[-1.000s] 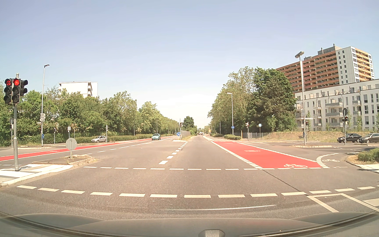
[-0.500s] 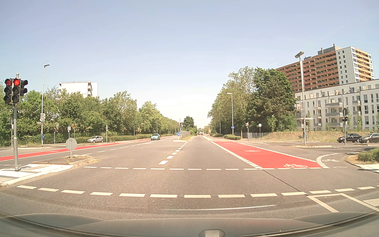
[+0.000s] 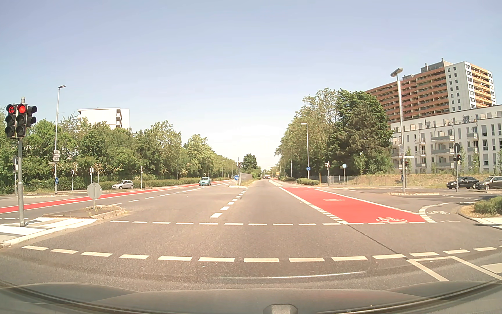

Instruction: Follow the waypoints while adhering to traffic rules and regulations

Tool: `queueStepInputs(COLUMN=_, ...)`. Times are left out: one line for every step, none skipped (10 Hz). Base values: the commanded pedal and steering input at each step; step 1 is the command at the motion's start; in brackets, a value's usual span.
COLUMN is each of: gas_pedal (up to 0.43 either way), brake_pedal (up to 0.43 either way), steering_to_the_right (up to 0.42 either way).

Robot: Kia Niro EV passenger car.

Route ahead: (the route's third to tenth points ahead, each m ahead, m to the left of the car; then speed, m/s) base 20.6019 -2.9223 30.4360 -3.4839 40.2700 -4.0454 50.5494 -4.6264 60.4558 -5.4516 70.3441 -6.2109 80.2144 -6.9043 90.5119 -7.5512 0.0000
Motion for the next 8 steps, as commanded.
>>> queueStepInputs(gas_pedal=0.000, brake_pedal=0.366, steering_to_the_right=-0.002)
queueStepInputs(gas_pedal=0.000, brake_pedal=0.366, steering_to_the_right=-0.001)
queueStepInputs(gas_pedal=0.000, brake_pedal=0.366, steering_to_the_right=-0.001)
queueStepInputs(gas_pedal=0.000, brake_pedal=0.366, steering_to_the_right=-0.001)
queueStepInputs(gas_pedal=0.000, brake_pedal=0.366, steering_to_the_right=-0.002)
queueStepInputs(gas_pedal=0.000, brake_pedal=0.366, steering_to_the_right=-0.001)
queueStepInputs(gas_pedal=0.000, brake_pedal=0.366, steering_to_the_right=-0.001)
queueStepInputs(gas_pedal=0.000, brake_pedal=0.366, steering_to_the_right=-0.001)
